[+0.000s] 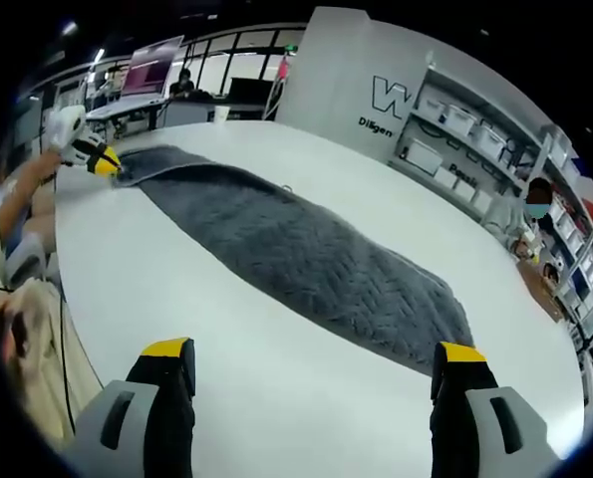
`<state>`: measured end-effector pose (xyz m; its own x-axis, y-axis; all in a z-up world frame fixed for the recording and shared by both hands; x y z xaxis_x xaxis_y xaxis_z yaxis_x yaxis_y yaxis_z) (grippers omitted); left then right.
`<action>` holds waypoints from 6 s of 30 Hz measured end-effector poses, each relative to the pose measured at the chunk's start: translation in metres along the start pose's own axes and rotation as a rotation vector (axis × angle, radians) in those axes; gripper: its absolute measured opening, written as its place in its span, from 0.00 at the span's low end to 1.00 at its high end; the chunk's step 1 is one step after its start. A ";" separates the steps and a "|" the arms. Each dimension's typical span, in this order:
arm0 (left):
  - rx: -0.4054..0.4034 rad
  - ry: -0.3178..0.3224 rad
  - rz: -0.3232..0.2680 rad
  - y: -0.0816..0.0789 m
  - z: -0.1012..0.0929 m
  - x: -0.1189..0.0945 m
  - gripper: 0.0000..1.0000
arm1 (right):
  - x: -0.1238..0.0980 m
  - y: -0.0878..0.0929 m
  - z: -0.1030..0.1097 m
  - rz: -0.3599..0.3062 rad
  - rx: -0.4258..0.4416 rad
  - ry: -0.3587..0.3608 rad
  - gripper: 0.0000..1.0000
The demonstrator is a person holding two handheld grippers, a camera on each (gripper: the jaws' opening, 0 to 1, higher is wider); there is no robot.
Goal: Open the folded towel by lifting each exposed corner and separating the folded layers until the towel lies flat within the target outline without major curled edges
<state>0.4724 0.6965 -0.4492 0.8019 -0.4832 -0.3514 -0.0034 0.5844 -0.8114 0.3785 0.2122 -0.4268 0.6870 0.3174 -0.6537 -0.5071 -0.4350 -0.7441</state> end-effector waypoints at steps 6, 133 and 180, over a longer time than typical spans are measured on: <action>-0.099 0.026 -0.049 -0.001 0.003 -0.007 0.02 | 0.001 0.000 0.000 0.004 -0.002 -0.001 0.99; -0.440 0.122 -0.082 0.020 0.017 -0.106 0.98 | 0.197 -0.143 -0.022 0.107 -0.510 -0.232 0.17; -0.484 0.160 -0.063 0.023 0.011 -0.101 0.91 | 0.065 -0.092 0.058 0.019 -0.614 -0.209 0.00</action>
<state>0.3975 0.7662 -0.4275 0.7079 -0.6240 -0.3308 -0.2644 0.2002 -0.9434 0.4391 0.3219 -0.4087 0.5335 0.4351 -0.7253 -0.0856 -0.8254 -0.5580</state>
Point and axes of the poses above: the point that each gripper's makers call its tool centre point, and the gripper's own axes: x roughly forward along the fingers, z roughly to its left, y roughly out of its underside, the point moved 10 cm from there along -x, roughly backward along the fingers, and after that the axes turned 13 degrees about -y, right-handed, at the moved point
